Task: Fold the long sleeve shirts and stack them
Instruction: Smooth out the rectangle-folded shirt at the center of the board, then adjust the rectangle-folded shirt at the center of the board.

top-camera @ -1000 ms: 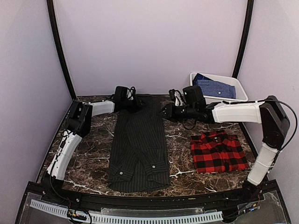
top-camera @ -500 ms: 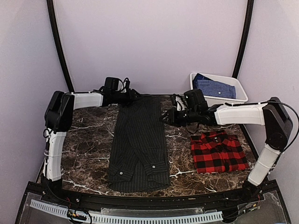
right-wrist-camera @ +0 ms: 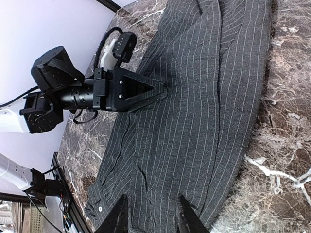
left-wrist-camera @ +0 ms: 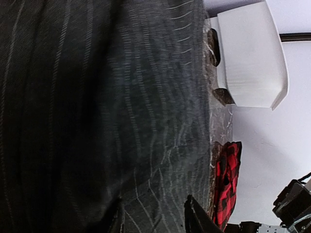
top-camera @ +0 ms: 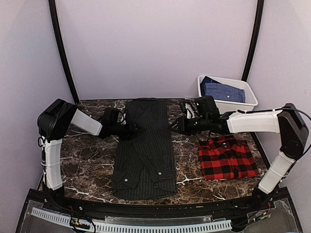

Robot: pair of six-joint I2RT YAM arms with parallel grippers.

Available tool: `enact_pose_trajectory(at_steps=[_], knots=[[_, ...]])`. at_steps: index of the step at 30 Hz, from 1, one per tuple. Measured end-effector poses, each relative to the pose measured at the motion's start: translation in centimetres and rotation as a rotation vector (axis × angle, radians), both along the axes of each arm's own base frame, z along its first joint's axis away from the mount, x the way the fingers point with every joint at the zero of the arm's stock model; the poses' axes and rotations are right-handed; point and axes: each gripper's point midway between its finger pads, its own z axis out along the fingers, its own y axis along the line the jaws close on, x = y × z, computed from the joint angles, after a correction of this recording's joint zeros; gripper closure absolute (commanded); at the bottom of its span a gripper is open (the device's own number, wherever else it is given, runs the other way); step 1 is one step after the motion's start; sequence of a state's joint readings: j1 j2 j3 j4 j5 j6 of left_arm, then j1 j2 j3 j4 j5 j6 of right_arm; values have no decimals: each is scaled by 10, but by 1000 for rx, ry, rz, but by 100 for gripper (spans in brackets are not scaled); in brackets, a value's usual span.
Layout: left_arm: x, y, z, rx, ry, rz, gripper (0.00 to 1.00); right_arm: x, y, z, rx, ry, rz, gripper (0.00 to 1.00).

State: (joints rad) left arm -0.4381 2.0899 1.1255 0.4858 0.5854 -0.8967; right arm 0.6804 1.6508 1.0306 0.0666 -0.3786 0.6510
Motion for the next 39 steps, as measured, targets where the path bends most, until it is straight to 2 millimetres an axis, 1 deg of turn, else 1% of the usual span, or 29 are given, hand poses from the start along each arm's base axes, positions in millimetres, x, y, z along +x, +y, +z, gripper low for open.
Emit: enact_pose_trajectory(at_steps=[1,2,7,10,12,15,20,22,23,24,25,27,30,33,36,39], knots=[[-3,2,-14,6,30,13,60,-1,0,-1,-2,3,1,70],[-4,3,-18,1,41,19,60,-1,-1,-3,-4,6,2,70],[0,3,-16,-8,28,32,60,-3,-3,-7,-17,12,-10,69],[-1,3,-15,-7,21,24,60,-9,-8,-12,-37,21,-25,69],[-3,3,-10,-9,15,17,59,-14,-10,-16,-53,27,-32,68],[-11,6,9,-18,-5,8,58,-26,-8,-20,-83,36,-31,67],[-33,18,63,-26,-70,8,58,-60,1,-25,-105,57,-4,65],[-47,27,80,-19,-83,21,58,-70,0,-28,-114,69,-1,64],[-56,32,86,-12,-87,29,58,-75,-1,-30,-115,77,-1,64],[-66,39,88,5,-84,40,58,-79,-2,-32,-119,86,-2,64],[-74,44,88,20,-79,49,59,-84,-5,-36,-123,96,-7,64],[-95,57,79,70,-53,74,60,-92,-11,-45,-135,121,-13,63],[-129,73,56,153,5,97,60,-102,-20,-60,-160,151,-19,61],[-161,84,33,233,61,111,61,-113,-25,-72,-182,170,-6,59],[-191,94,15,280,105,121,65,-123,-32,-80,-186,180,11,59],[-213,102,4,302,138,131,67,-132,-36,-87,-187,195,32,59]])
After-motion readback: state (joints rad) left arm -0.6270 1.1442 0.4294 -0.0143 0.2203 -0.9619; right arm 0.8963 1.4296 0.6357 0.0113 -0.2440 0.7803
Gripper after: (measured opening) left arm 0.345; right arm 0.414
